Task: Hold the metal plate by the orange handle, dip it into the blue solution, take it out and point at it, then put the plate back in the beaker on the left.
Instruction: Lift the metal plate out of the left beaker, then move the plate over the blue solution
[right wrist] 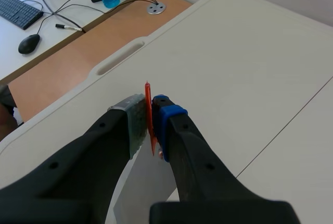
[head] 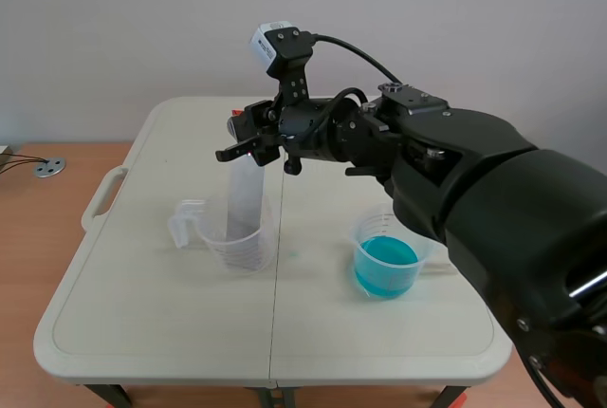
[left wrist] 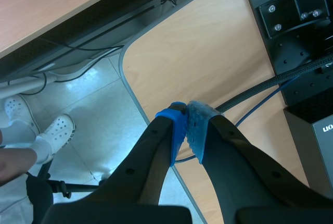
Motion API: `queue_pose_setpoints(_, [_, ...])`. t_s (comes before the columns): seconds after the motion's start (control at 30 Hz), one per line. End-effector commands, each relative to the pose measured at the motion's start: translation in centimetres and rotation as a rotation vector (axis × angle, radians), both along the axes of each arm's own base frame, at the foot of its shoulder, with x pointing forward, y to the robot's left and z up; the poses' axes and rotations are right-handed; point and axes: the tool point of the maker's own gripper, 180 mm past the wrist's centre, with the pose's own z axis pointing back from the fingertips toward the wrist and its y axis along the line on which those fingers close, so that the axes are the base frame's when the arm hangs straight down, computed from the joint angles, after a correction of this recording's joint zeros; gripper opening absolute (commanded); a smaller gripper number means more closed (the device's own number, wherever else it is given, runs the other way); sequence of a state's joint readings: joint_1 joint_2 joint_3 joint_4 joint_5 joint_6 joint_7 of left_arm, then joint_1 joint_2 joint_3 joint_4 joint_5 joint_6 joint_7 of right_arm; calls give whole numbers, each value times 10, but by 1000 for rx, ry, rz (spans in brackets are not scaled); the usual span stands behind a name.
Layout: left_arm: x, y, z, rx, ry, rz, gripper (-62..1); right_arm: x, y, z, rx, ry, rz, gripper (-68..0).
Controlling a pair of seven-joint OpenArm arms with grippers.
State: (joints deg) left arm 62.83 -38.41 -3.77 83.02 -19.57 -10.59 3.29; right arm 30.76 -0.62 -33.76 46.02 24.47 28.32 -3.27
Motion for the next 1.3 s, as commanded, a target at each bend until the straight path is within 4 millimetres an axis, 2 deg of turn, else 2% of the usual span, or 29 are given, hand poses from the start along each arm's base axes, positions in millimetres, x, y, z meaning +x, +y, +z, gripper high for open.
queue_pose_setpoints(0.0, [6,-6,3,-19,-18,3,-590,3,13,23,27,-53,33,-663])
queue_pose_setpoints(0.23, [6,-6,3,-19,-18,3,-590,-16,30,29,76,-78,133,-663])
queue_pose_setpoints(0.63, [6,-6,3,-20,-19,3,-590,-36,41,51,198,-119,257,-663])
queue_pose_setpoints(1.03, [6,-6,3,-20,-19,3,-590,-48,41,54,207,-135,285,-663])
queue_pose_setpoints(1.27, [6,-6,3,-20,-19,3,-590,-61,36,67,186,-213,314,-662])
